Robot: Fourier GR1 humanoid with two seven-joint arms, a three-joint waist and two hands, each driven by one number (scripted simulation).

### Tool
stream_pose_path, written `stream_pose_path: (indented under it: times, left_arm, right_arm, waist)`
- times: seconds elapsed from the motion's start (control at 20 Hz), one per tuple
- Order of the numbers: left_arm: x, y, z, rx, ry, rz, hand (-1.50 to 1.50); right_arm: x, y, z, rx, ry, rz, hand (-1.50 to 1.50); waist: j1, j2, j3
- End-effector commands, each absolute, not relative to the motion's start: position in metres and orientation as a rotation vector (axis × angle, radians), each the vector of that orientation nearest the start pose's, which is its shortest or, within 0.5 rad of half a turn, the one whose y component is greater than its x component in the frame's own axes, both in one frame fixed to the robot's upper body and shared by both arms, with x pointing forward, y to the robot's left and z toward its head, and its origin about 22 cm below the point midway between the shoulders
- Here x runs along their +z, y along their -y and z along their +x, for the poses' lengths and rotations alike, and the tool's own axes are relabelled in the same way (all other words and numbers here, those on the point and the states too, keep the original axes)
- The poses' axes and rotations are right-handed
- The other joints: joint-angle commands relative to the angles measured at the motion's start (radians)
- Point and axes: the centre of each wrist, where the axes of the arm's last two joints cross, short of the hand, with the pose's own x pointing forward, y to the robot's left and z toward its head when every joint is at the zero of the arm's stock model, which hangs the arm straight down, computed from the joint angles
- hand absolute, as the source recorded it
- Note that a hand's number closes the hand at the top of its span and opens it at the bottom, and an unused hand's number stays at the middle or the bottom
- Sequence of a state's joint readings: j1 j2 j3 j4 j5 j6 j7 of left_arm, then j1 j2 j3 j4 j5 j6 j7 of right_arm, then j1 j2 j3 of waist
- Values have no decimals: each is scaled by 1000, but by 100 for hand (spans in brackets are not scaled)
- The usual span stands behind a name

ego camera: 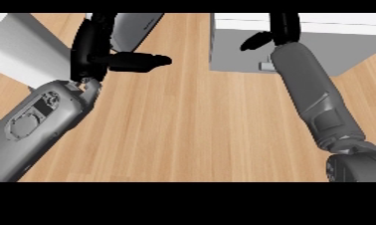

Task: Pick up the can, place it into the drawer and close the drawer

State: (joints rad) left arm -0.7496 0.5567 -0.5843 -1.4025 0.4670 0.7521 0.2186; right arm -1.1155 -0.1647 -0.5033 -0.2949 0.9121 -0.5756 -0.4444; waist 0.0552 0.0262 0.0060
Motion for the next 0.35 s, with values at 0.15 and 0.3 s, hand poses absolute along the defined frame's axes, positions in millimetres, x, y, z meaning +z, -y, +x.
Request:
stream_pose_path:
  times: [0.15,0.3]
  left_arm:
    - [153,-188,344,-62,1723,283,-150]
    - [131,-176,333,-52,1700,249,-150]
  right_arm:
    - [106,165,466,188,1937,-641,-150]
    - [120,163,470,180,1951,-622,-150]
  waist:
    - [3,-15,-4]
    - [-6,-14,-5]
